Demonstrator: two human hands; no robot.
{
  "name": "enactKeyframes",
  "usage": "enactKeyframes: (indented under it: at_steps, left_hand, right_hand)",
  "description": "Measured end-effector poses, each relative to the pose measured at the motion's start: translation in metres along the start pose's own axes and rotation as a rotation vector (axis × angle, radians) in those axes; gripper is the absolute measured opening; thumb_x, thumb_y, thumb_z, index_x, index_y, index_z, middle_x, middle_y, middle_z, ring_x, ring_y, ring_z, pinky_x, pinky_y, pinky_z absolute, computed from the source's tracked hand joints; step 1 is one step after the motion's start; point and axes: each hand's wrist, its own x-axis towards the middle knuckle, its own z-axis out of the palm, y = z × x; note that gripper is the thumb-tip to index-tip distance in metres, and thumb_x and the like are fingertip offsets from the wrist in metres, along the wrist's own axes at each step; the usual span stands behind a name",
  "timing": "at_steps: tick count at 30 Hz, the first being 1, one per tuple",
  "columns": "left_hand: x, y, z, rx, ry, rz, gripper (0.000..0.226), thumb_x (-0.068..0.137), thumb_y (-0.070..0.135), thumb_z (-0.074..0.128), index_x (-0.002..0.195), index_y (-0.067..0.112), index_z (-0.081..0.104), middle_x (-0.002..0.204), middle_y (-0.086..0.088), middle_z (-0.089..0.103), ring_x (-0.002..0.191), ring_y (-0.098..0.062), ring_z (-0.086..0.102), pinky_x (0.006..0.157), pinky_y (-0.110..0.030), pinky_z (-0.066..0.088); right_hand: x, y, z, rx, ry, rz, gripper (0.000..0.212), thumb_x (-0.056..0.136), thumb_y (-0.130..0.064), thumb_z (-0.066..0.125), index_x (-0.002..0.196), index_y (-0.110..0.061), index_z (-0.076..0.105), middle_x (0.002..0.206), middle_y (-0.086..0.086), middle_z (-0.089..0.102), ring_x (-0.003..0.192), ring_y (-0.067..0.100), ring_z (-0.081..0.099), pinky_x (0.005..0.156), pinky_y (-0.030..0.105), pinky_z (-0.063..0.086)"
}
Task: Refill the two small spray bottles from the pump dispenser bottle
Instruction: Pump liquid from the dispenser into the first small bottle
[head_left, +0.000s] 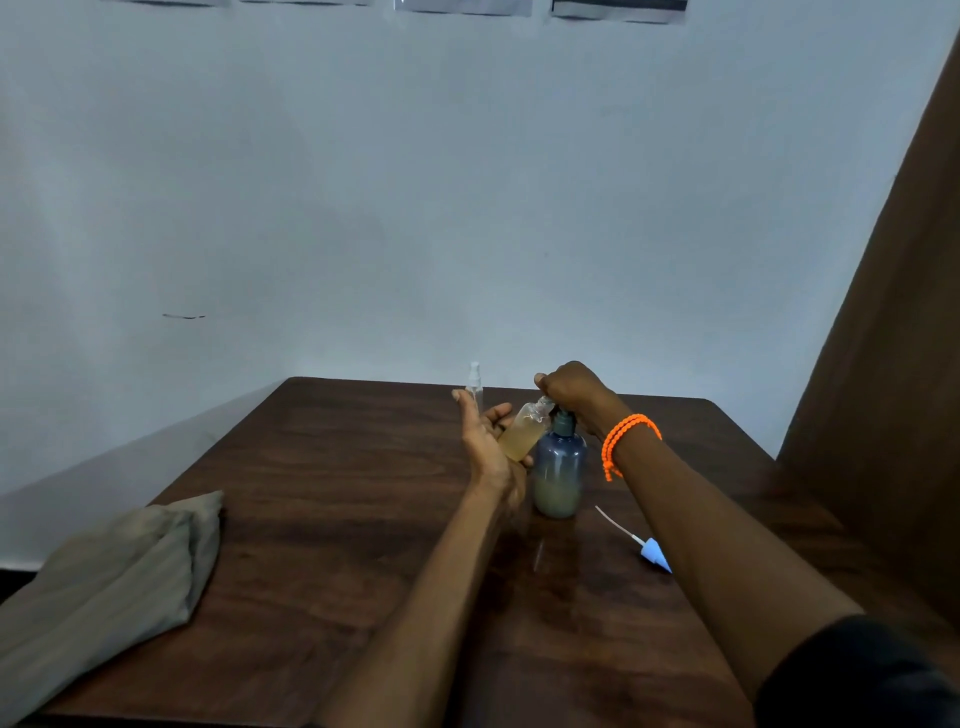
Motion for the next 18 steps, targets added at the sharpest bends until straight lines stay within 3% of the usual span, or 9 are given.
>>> enactKeyframes:
  at_steps: [8, 12, 18]
  left_hand:
    - [-0.003, 0.002, 0.005, 0.009, -0.02, -0.022, 0.099, 0.091, 0.086, 0.024, 0.127, 0.0, 0.056, 0.094, -0.01, 0.064, 0.059, -0.017, 0.058, 0.04, -0.026, 0.032]
    - [-0.007, 0.002, 0.003, 0.024, -0.023, -0.023, 0.101, 0.09, 0.087, 0.023, 0.129, -0.001, 0.055, 0.099, -0.013, 0.063, 0.059, -0.018, 0.058, 0.041, -0.026, 0.032]
    - [-0.006, 0.007, 0.005, 0.013, -0.03, -0.023, 0.097, 0.089, 0.087, 0.025, 0.124, 0.001, 0.056, 0.092, -0.009, 0.062, 0.058, -0.018, 0.058, 0.041, -0.025, 0.032]
  right_hand:
    - [-0.006, -0.002, -0.01, -0.073, -0.003, -0.005, 0.035, 0.097, -0.02, 0.054, 0.065, -0.009, 0.045, 0.063, 0.005, 0.05, 0.055, 0.017, 0.044, 0.05, 0.026, 0.034]
    - [-0.011, 0.001, -0.009, -0.09, 0.025, -0.003, 0.035, 0.097, -0.022, 0.053, 0.065, -0.01, 0.045, 0.065, 0.004, 0.05, 0.061, 0.019, 0.047, 0.051, 0.026, 0.033]
    - [-0.014, -0.008, -0.014, -0.066, -0.001, -0.007, 0.035, 0.097, -0.017, 0.052, 0.063, -0.009, 0.044, 0.059, 0.005, 0.05, 0.052, 0.016, 0.044, 0.048, 0.025, 0.033]
